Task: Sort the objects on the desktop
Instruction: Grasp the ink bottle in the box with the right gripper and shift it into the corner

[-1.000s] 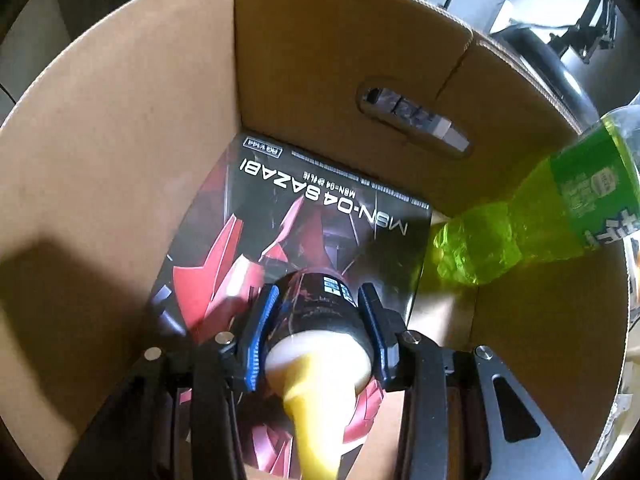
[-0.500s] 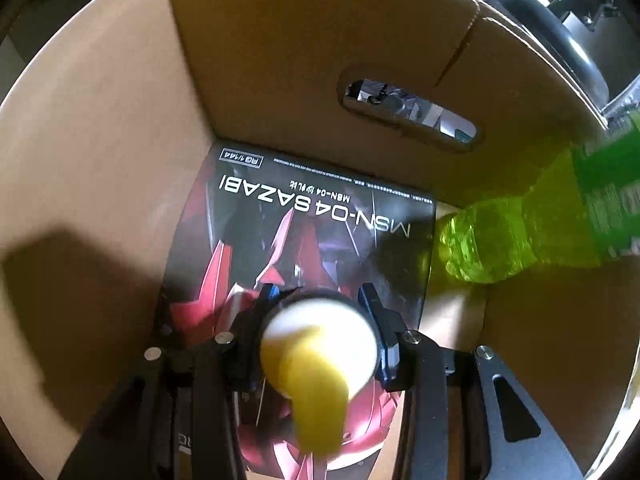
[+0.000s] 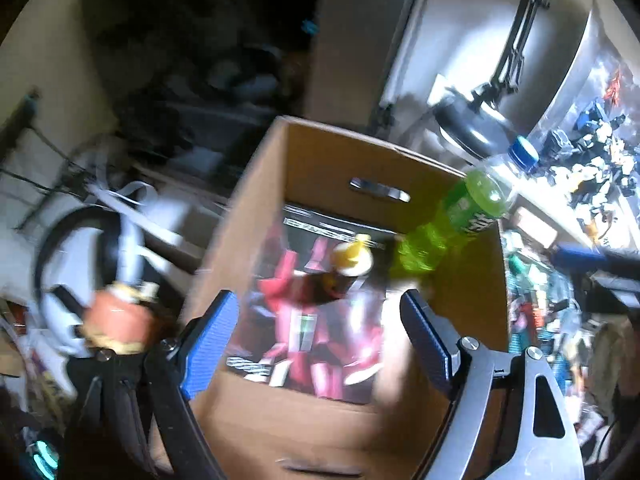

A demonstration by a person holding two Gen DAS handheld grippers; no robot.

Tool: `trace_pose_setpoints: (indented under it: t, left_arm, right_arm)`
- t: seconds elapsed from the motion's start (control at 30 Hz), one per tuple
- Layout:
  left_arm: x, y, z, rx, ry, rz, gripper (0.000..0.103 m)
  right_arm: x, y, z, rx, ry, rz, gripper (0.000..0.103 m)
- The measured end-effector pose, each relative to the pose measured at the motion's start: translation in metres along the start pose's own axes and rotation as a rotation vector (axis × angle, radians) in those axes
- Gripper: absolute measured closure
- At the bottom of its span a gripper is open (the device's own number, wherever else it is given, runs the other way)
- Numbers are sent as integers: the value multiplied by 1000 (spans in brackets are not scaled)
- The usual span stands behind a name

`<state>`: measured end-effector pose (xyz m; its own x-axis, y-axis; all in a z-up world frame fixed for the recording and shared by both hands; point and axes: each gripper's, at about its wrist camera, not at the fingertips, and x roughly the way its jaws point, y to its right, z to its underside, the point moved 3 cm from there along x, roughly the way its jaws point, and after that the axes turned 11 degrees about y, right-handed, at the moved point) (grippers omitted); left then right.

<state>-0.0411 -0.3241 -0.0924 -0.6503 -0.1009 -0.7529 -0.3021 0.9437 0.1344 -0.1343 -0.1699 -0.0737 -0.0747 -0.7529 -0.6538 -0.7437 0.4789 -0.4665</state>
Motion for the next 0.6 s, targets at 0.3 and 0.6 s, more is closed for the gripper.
trace_pose_setpoints:
  t: [0.3,0.6]
  left_arm:
    - [-24,-61,12,-108,33,-9,19]
    - [-3,-85,12,-105,12,51,19]
  right_arm:
    - [138,-7,-25,-203,-197,177,68]
    - [176,11,-12,-175,-292,257,90]
